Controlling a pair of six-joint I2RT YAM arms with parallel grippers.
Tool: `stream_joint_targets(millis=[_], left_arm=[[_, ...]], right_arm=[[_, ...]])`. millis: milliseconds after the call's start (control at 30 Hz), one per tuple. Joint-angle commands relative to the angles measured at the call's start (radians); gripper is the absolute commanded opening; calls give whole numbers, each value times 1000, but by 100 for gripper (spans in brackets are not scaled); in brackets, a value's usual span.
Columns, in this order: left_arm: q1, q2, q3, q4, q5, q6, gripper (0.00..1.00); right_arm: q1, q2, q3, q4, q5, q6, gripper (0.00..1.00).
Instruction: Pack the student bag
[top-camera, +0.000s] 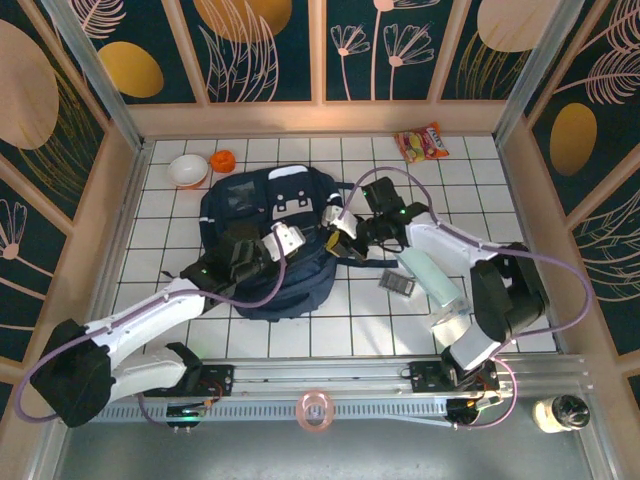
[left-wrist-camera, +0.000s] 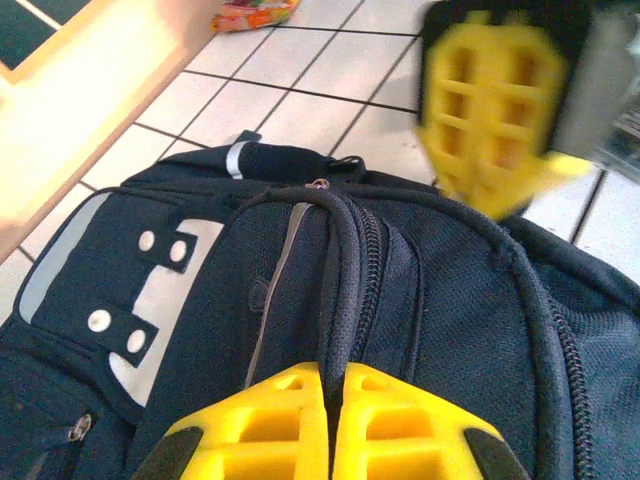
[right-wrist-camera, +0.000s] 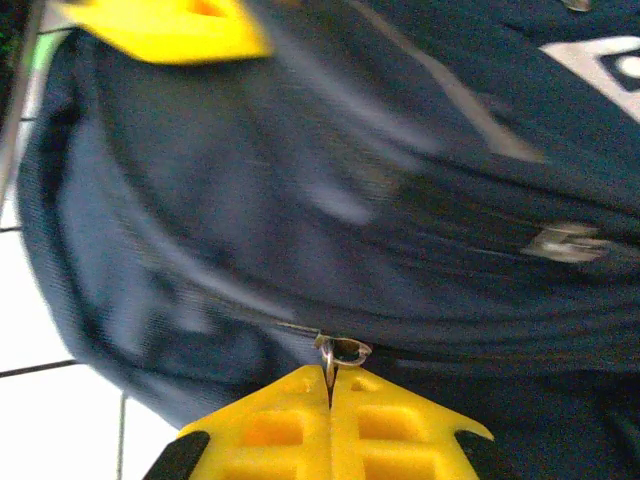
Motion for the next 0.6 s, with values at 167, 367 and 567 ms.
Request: stream_joint_targets(millis=[167,367,567], left_arm=[[5,151,144,201,-151,-208,0],[-1,270,262,268,-188,-385,0],[-13,375,381,273,-174,-496,0]], right_arm=[[84,-183,-130,192,-49,368,0],[106,-268,-196,263,83,643,0],[144,-332,-249,290,149,762,0]])
